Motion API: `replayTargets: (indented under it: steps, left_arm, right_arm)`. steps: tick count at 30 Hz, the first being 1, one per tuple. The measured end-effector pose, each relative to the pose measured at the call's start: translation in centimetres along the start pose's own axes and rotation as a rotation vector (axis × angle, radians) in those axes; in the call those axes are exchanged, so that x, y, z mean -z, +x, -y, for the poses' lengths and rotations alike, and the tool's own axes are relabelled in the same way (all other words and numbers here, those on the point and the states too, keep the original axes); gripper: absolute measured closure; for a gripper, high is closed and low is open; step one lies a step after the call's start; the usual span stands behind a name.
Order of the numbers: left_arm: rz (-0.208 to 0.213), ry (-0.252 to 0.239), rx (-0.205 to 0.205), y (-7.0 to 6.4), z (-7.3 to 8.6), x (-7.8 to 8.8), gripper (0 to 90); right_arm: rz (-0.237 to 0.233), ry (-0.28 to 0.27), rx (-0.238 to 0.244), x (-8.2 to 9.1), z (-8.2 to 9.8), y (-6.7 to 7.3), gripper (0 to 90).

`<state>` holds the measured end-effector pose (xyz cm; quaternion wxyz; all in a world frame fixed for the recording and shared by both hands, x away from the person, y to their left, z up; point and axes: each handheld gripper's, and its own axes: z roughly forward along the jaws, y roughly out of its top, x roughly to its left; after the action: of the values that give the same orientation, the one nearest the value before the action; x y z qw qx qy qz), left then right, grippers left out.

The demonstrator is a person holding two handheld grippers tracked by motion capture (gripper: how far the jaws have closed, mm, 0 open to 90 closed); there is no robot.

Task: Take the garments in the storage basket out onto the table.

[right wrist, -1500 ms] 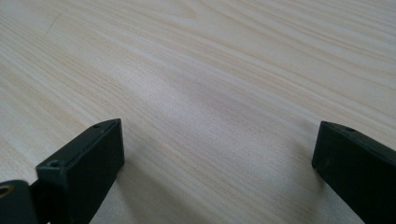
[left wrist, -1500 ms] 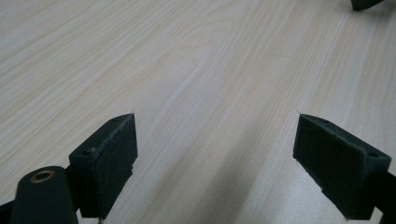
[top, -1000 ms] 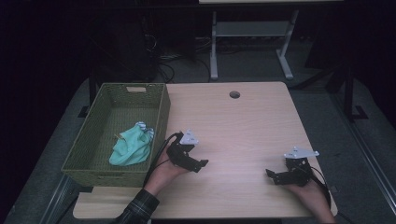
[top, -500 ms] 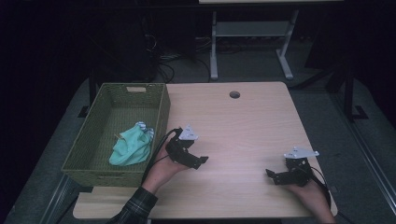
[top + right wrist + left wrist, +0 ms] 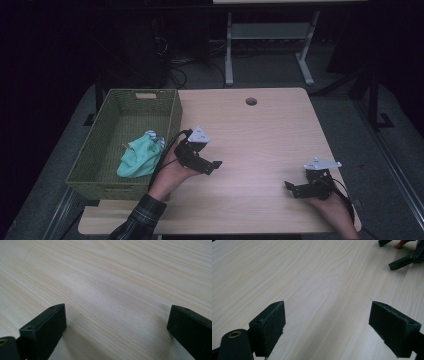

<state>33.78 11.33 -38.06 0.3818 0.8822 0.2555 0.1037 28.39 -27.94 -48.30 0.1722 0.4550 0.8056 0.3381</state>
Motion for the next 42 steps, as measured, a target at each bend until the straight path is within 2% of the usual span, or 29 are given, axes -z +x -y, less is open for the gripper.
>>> replayTargets:
  steps: [8, 12, 22, 36, 42]
  left_arm:
    - [0.011, -0.012, 0.004, 0.4, -0.3, 0.8, 13.2]
    - [0.004, 0.0, -0.01, 0.6, -0.5, 1.3, 13.2]
    - [0.003, -0.006, -0.003, 1.5, -0.4, 2.5, 13.3]
    - [-0.019, -0.016, 0.006, 2.6, -0.1, 4.1, 13.3]
    - [-0.031, -0.026, 0.024, 3.2, 0.4, 4.7, 13.3]
  right_arm:
    - [0.001, 0.001, -0.002, 0.0, 0.0, 0.0, 2.0]
    - [0.0, 0.0, -0.001, 0.0, 0.0, 0.0, 2.0]
    - [0.0, -0.001, 0.0, 0.0, 0.0, 0.0, 2.0]
    - [0.001, -0.001, 0.0, 0.0, 0.0, 0.0, 2.1]
    - [0.002, -0.001, -0.001, 0.0, 0.0, 0.0, 2.1]
